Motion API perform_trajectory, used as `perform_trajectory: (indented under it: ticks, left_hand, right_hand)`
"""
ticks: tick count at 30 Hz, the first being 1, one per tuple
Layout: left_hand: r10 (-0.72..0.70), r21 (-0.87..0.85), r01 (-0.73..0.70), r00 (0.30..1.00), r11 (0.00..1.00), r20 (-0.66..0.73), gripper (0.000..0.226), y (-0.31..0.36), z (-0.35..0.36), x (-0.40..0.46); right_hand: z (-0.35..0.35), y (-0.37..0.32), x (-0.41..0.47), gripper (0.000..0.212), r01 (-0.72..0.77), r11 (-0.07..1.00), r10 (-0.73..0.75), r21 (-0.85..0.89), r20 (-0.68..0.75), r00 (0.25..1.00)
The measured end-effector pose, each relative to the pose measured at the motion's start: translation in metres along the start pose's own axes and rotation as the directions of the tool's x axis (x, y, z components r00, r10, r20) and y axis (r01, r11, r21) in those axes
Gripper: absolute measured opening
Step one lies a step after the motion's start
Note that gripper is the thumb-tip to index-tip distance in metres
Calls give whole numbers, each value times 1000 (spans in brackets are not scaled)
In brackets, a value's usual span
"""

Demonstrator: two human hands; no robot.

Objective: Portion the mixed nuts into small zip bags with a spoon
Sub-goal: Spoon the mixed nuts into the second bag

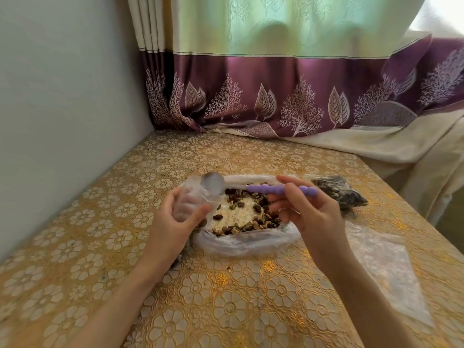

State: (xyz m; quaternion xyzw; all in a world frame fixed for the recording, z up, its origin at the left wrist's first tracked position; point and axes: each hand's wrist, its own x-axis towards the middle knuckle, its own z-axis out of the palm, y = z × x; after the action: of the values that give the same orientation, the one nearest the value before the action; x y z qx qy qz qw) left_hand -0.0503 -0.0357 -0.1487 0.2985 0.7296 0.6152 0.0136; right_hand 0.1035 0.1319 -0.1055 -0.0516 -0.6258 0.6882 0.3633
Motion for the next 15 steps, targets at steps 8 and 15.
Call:
perform_trajectory:
  ticks: [8, 15]
  left_hand:
    - [12, 49, -11, 1000, 999, -15, 92, 3, 0, 0]
    - [27, 48, -26, 999, 999, -21, 76, 5, 3, 0]
  right_hand:
    - [-28, 13, 0, 35, -107, 992, 78, -66, -347, 935]
    - [-42, 27, 1, 36, -169, 960, 39, -224, -491, 870]
